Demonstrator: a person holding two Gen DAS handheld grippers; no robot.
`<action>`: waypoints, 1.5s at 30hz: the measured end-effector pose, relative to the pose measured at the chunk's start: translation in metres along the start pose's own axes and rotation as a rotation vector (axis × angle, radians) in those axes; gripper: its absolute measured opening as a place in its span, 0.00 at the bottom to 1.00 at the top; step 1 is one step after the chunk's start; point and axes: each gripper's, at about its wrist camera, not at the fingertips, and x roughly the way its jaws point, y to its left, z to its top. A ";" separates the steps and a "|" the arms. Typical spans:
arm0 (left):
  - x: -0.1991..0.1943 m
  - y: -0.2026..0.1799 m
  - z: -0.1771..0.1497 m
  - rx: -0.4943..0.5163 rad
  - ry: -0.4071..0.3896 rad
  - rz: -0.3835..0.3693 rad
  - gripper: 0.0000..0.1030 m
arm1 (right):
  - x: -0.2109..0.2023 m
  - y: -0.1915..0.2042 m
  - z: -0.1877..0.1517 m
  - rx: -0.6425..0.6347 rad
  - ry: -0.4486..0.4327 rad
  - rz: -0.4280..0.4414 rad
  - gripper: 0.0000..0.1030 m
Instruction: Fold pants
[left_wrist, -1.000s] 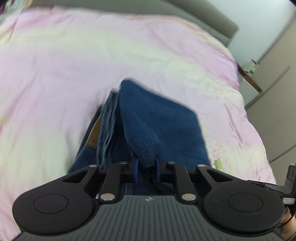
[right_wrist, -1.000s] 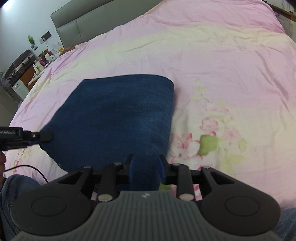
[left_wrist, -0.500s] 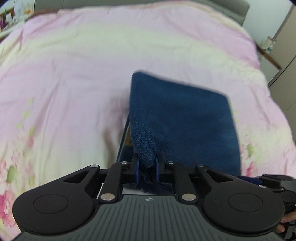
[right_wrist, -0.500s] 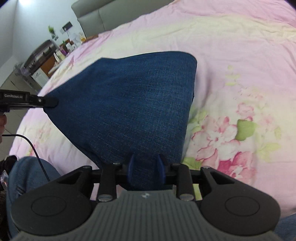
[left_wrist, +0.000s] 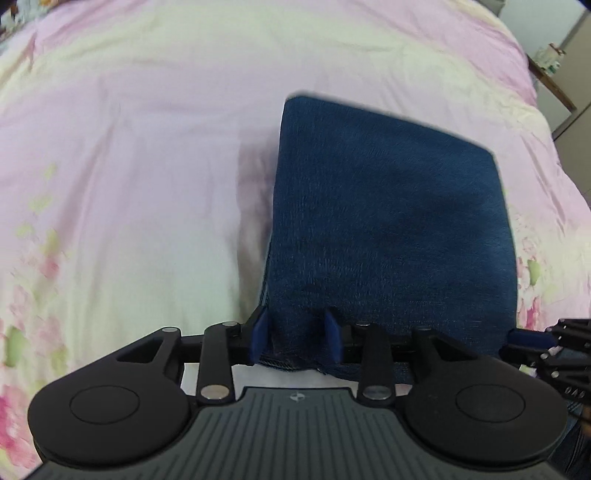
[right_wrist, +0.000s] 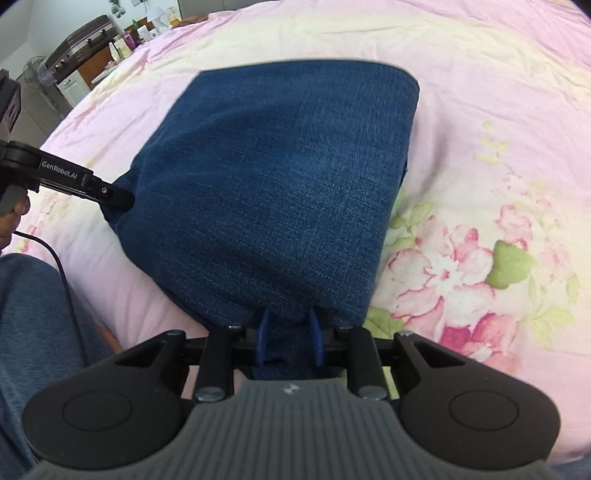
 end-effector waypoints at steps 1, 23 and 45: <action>-0.009 -0.002 0.002 0.015 -0.028 0.005 0.40 | -0.008 -0.001 0.002 -0.012 -0.012 0.010 0.19; 0.093 -0.020 0.099 0.156 -0.062 0.043 0.17 | 0.079 -0.072 0.147 -0.083 -0.064 -0.130 0.19; 0.056 0.071 0.034 -0.314 0.069 -0.254 0.79 | 0.037 -0.107 0.069 0.372 -0.024 0.131 0.61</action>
